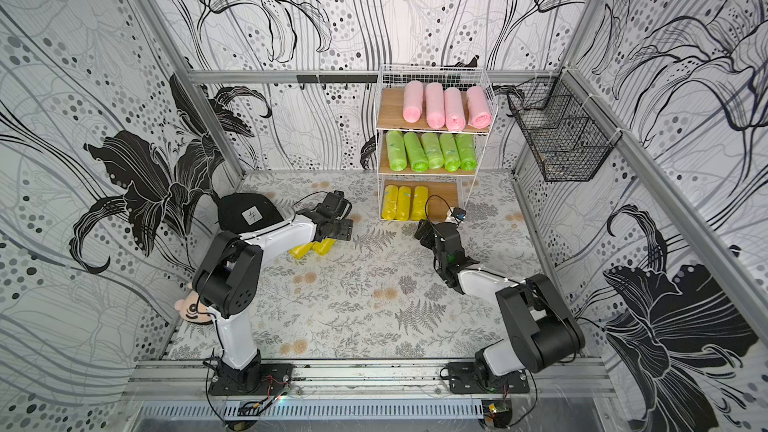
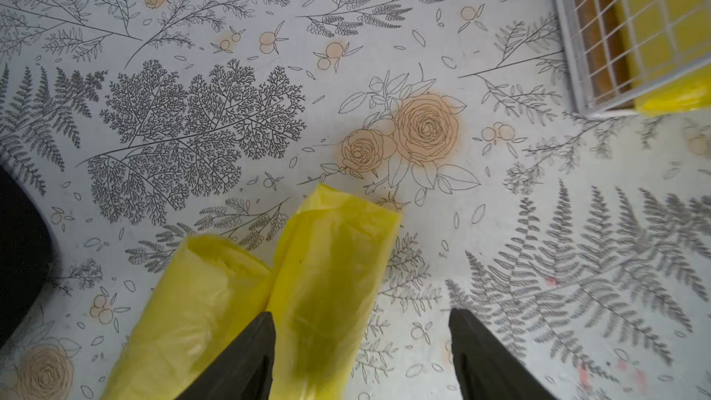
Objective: Sort the rolls of trash bags by color and place them on the shelf
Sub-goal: Place the roll of trash bags on the shelf, then pick up the roll of trash bags from the center of the board.
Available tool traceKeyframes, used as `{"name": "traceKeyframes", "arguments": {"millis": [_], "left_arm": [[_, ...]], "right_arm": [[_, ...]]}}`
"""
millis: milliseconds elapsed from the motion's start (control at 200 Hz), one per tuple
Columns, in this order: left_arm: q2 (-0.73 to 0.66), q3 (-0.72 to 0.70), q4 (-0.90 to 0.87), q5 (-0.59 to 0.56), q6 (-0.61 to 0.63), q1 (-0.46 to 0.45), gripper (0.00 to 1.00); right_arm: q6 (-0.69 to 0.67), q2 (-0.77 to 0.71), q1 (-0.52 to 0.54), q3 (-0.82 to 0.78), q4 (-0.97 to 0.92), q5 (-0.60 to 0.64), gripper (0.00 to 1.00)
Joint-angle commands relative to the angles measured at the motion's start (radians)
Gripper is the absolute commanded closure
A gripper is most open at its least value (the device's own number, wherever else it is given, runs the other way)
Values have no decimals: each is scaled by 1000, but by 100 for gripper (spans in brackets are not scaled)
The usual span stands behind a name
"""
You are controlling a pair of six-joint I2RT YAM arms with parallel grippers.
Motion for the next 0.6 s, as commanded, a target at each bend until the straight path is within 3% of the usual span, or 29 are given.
{"name": "traceKeyframes", "arguments": {"millis": [0, 360, 596], "left_arm": [[40, 75, -77, -41, 84, 14, 26], [221, 301, -219, -41, 178, 20, 29], [297, 399, -291, -104, 217, 20, 32]], "right_arm": [[-36, -55, 4, -41, -73, -25, 10], [-36, -114, 5, -78, -108, -18, 11], [-36, -129, 4, -75, -128, -19, 11]]}}
